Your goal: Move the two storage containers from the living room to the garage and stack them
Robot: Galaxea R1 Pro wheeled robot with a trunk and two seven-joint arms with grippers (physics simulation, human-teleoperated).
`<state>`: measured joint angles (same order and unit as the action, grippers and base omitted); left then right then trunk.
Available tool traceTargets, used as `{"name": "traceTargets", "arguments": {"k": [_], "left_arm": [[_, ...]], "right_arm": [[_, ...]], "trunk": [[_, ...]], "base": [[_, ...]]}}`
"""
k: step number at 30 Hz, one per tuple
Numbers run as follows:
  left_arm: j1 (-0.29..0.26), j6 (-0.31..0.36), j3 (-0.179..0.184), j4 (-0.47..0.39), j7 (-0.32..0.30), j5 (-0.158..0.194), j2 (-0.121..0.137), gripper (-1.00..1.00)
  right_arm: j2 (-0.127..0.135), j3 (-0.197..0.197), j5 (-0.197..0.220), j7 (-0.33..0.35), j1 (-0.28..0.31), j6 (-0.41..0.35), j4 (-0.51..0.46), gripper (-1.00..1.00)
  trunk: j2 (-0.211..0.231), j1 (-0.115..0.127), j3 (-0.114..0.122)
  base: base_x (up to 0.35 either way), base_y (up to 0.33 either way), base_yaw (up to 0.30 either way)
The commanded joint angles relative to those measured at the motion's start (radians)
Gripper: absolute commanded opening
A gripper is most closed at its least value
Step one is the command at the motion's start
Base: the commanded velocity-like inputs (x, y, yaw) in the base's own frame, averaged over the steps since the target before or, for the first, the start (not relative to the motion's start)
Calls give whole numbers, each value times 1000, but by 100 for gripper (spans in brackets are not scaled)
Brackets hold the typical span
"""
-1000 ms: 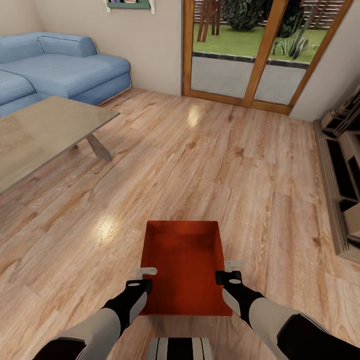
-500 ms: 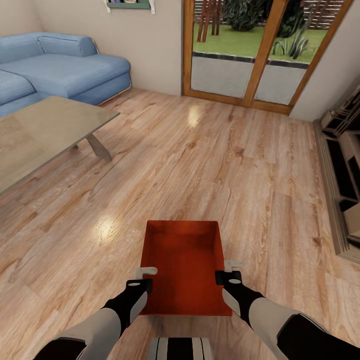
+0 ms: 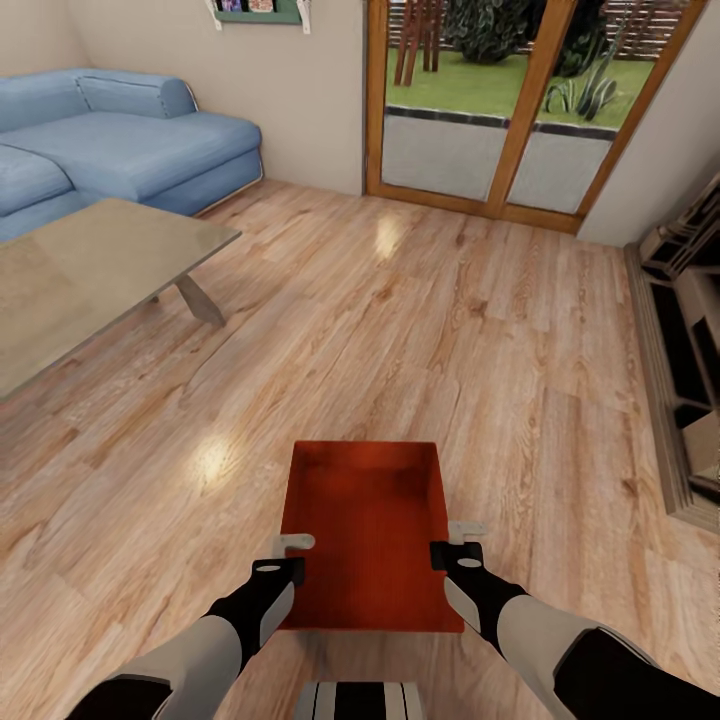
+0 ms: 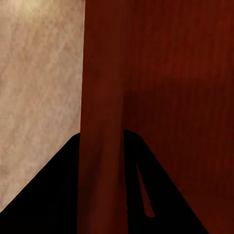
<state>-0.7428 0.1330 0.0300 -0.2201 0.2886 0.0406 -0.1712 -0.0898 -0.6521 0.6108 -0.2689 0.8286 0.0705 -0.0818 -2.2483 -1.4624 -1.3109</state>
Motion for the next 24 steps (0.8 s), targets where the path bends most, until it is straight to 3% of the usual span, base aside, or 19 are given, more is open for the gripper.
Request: {"name": "traceTargets", "arguments": {"k": [1,24], "left_arm": [[0,8,2,-2,15,-10,5,-100],[0,5,1,-3,14,-10,7,-100]], "right_arm": [[4,3,10,-6,0,8,2,-100],[2,3,10,-6,0,8,2,-100]], "trunk": [[7,4,3],[168,92,75]], "base": [[0,0,0],[0,0,0]]}}
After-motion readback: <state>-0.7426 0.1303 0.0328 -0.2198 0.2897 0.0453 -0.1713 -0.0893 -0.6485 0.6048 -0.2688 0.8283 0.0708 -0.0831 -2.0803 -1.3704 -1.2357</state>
